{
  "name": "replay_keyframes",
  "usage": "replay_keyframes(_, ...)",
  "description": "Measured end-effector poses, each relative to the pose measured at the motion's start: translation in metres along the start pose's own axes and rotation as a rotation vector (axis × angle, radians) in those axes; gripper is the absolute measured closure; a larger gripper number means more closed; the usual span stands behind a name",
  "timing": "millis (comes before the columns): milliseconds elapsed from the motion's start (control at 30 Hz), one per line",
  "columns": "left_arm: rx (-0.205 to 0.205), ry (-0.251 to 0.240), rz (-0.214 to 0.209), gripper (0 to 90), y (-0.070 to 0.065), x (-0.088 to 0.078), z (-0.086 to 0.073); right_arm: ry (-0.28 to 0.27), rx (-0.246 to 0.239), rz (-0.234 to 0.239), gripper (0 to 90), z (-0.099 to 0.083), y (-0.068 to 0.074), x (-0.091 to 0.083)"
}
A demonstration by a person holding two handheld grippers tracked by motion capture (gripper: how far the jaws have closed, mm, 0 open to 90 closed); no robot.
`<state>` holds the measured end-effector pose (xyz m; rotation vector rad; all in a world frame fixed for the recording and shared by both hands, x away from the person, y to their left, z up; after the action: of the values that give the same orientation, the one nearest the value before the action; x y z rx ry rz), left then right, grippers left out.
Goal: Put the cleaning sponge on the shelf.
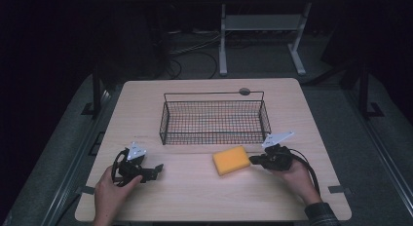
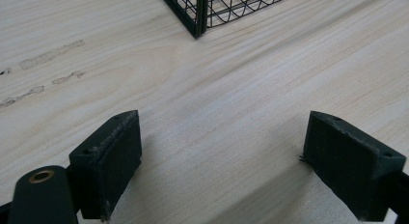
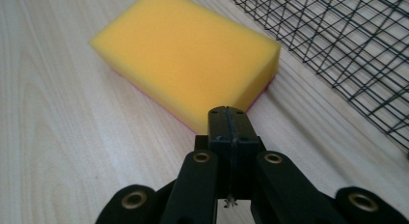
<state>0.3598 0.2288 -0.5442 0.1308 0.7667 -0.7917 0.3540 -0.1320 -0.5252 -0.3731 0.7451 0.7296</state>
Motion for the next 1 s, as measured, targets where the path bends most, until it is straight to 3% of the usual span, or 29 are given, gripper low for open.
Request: replay_keyframes(1000, 0.001, 0.001, 0.000, 12.7, 0.000, 0.000, 0.000, 0.006, -0.063, 0.083, 89.8, -0.003, 0.039, -0.006)
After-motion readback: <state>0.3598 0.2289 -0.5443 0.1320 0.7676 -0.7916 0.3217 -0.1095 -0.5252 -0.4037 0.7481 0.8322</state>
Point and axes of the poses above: each handheld gripper's, and its own axes: x roughly forward along the jaws, z roughly out of its top, y roughly to its left, the point moved 10 cm from there along x, roughly forward along the jaws, and after that the axes turned 15 degrees about -z, right-handed, at the moved point
